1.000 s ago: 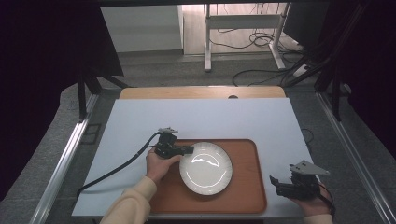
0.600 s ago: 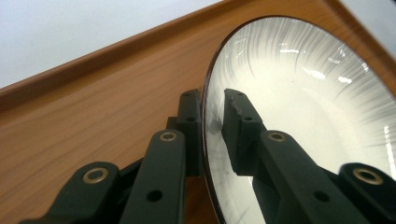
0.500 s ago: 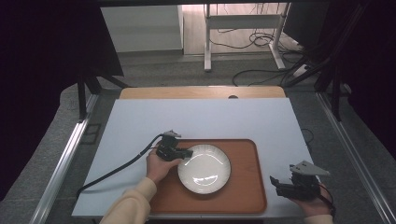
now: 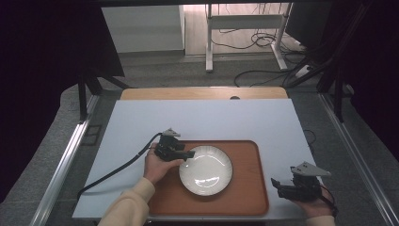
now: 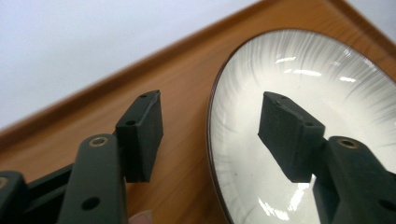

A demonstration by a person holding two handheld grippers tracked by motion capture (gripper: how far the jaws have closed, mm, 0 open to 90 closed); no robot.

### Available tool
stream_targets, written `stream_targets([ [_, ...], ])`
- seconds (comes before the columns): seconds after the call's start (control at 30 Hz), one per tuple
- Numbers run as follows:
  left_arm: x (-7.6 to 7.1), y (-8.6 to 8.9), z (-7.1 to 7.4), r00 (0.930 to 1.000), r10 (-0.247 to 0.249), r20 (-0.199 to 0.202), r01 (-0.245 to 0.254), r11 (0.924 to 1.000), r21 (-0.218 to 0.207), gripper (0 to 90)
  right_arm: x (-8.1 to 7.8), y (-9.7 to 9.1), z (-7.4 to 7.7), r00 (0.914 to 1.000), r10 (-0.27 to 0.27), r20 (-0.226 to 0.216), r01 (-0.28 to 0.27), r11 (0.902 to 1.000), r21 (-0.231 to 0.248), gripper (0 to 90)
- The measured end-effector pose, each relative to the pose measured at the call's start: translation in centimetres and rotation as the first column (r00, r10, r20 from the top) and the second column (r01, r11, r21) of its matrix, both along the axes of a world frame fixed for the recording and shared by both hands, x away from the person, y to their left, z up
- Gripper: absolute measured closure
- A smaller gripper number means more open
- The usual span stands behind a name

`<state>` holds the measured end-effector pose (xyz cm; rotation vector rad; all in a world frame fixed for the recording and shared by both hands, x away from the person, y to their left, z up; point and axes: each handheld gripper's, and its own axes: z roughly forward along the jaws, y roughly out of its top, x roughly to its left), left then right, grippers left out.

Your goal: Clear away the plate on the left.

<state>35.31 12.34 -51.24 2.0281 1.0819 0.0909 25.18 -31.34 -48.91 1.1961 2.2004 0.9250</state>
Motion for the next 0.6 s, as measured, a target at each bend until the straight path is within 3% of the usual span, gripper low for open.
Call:
stream_targets([
  [0.1,-0.5,0.3,0.8,0.9998,0.004,0.021,-0.004,1.0,-0.008,36.5,-0.2,-0.1,0.1,1.0,-0.002,0.007,0.002,1.0,0.003,15.8],
  [0.2,-1.7,1.1,2.3,0.9947,0.015,0.102,-0.019,0.999,0.039,36.3,-0.3,-0.1,0.3,0.9999,-0.003,0.013,0.003,1.0,-0.003,15.8],
  [0.27,-2.1,1.4,2.6,0.9937,0.016,0.111,-0.02,0.999,0.041,35.8,-0.4,-0.1,0.3,0.9999,-0.001,0.015,0.001,1.0,-0.001,15.8],
  [0.37,-4.1,3.4,4.1,0.9908,0.036,0.131,-0.039,0.9991,0.016,34.5,-0.6,-0.1,0.5,0.9998,-0.006,0.02,0.006,1.0,0.008,15.8],
  [0.5,-5.3,5.1,4.7,0.987,0.063,0.148,-0.066,0.9978,0.009,31.7,-0.7,-0.1,0.5,0.9998,-0.007,0.021,0.007,1.0,0.007,15.8],
  [0.6,-6.7,7.3,5.0,0.9777,0.106,0.181,-0.106,0.9943,-0.012,30.6,-0.6,0.0,0.6,0.9997,-0.006,0.022,0.006,1.0,0.007,15.8],
])
